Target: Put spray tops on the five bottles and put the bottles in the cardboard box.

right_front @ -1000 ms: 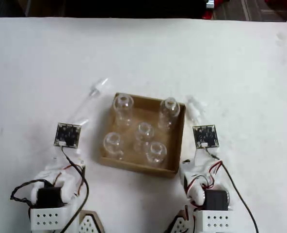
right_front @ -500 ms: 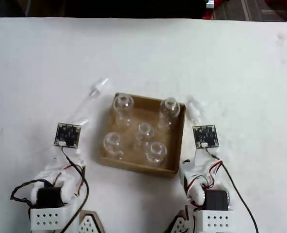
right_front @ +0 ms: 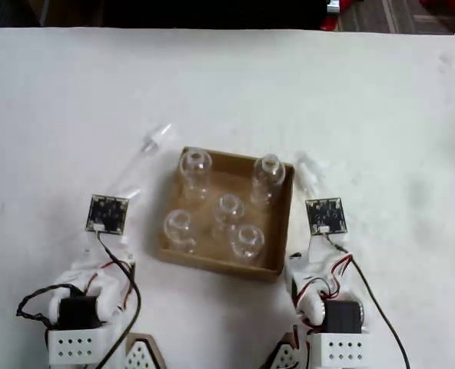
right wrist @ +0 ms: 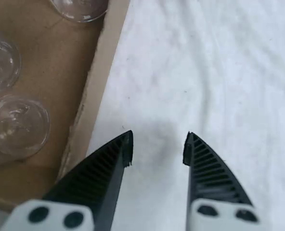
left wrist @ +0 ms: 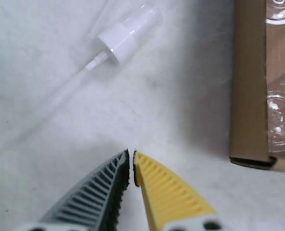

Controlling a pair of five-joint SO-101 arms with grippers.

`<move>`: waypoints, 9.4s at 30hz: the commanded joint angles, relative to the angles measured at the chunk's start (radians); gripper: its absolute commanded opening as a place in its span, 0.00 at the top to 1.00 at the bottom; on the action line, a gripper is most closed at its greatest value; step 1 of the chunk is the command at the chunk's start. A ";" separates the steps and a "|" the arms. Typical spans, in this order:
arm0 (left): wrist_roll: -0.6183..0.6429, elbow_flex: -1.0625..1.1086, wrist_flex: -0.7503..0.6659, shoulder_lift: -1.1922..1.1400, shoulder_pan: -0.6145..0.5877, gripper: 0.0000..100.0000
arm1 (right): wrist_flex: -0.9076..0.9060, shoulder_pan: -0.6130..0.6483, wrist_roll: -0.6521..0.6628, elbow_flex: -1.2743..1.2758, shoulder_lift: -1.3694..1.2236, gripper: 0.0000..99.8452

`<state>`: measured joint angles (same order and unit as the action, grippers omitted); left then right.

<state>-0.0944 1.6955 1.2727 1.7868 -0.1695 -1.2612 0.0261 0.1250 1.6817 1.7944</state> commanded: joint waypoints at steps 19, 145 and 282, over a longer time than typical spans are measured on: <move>-0.014 -0.002 0.005 0.010 -0.010 0.98 | -0.008 0.005 0.002 0.009 0.002 0.85; -0.374 -2.110 0.172 -1.951 0.202 0.90 | -0.008 0.002 0.002 0.009 0.004 0.85; 0.276 -0.571 -1.556 -0.725 0.397 0.98 | -0.008 0.001 0.002 0.009 0.004 0.85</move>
<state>0.1711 1.1231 -0.1987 1.0748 0.2417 -1.2612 0.0261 0.1250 1.6817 1.7944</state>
